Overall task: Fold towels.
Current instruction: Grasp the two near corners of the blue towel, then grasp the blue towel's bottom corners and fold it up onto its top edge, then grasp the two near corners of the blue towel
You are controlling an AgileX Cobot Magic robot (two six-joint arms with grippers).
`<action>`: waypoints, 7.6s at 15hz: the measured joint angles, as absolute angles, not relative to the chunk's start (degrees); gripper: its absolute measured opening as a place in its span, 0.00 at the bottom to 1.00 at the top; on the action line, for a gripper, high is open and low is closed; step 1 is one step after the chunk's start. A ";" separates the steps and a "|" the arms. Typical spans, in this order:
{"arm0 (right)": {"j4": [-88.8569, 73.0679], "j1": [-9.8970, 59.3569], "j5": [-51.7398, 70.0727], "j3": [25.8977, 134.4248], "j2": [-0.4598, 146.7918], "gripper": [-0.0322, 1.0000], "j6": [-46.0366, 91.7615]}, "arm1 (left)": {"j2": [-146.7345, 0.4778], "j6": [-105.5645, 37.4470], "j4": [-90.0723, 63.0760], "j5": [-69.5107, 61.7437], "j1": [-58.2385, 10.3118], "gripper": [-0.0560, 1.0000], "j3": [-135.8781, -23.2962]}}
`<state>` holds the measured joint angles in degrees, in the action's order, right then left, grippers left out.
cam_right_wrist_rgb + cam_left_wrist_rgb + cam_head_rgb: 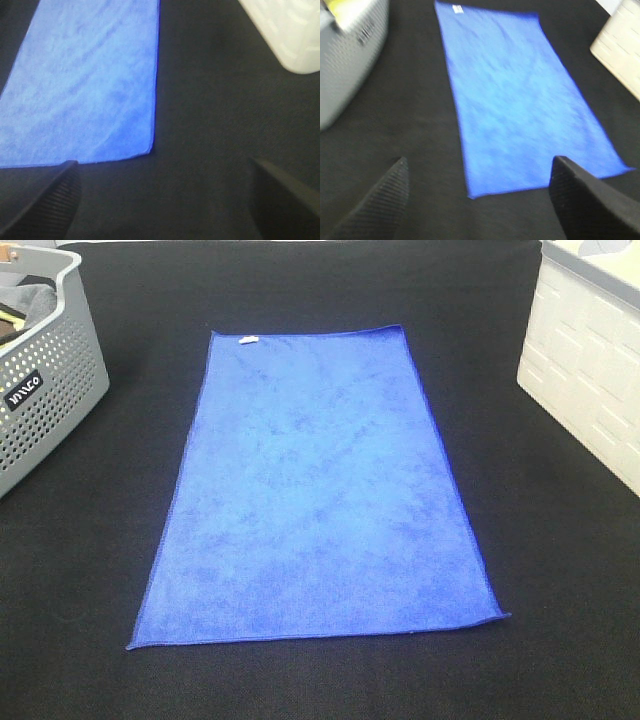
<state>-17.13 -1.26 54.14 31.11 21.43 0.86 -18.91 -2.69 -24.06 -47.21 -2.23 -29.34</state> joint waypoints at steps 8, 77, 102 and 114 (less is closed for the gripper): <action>-19.02 -1.26 50.13 35.81 57.98 0.82 6.02 | -55.98 -13.29 -37.76 -42.97 -2.23 0.75 -29.39; -40.85 7.85 43.66 82.16 114.13 0.03 23.38 | -106.97 -30.25 -51.28 -20.91 -9.63 0.05 -62.45; -27.85 7.85 48.13 133.04 150.34 0.77 16.27 | -140.49 -29.34 -42.69 -21.83 -8.02 0.74 -111.04; -26.81 7.85 69.44 128.34 144.33 0.76 7.45 | -131.49 -5.21 -25.32 -46.52 -8.02 0.69 -101.13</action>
<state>-26.81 7.85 69.44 128.34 144.33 7.45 -131.49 -5.21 -25.32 -46.52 -8.02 -101.13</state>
